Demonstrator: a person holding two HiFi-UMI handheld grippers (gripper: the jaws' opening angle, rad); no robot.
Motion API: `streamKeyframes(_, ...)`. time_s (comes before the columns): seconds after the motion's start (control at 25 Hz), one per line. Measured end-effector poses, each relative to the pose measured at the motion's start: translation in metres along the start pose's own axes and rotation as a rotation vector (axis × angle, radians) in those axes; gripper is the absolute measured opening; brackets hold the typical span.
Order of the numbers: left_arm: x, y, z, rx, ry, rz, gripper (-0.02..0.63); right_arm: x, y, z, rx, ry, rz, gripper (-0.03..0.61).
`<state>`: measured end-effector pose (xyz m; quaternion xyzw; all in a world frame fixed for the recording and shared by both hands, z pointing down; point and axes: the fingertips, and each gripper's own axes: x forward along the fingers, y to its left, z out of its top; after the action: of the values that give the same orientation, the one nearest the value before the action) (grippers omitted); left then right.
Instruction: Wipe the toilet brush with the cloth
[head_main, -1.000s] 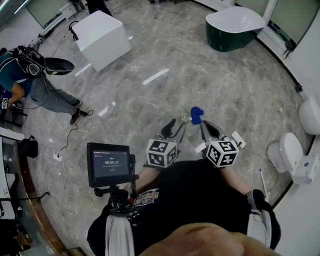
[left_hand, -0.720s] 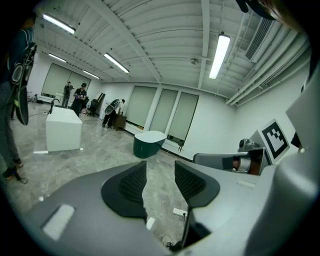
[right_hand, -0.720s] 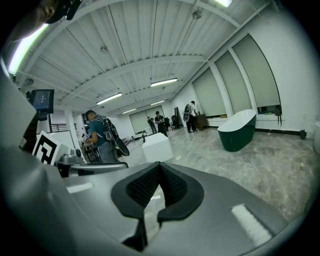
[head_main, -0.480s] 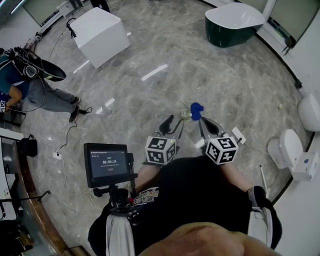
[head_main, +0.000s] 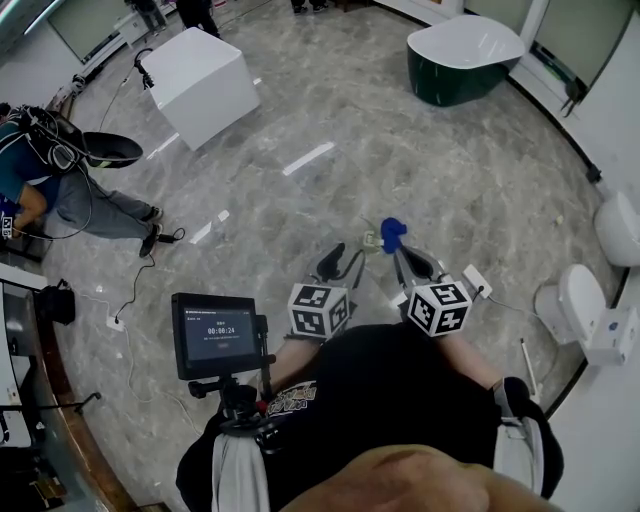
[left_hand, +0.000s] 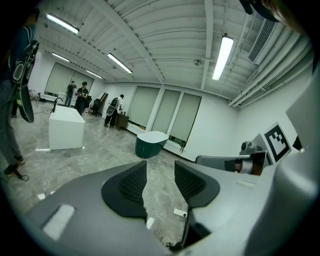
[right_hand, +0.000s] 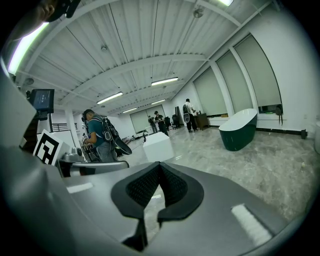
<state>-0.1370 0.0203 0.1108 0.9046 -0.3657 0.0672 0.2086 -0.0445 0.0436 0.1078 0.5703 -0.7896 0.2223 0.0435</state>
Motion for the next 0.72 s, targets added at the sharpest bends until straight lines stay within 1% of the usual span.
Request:
streamKeyframes(0.44,0.0018,0.0031,0.0037,0.005,-0.008,0.015,0.170,0.0077,0.0002,0.0032,-0.009,0.009,0.025,0.000)
streamKeyframes(0.72,0.0016,0.0017,0.0016,0.014,-0.003,0.010,0.169,0.0072,0.0010,0.0008,0.001,0.007,0.030,0.000)
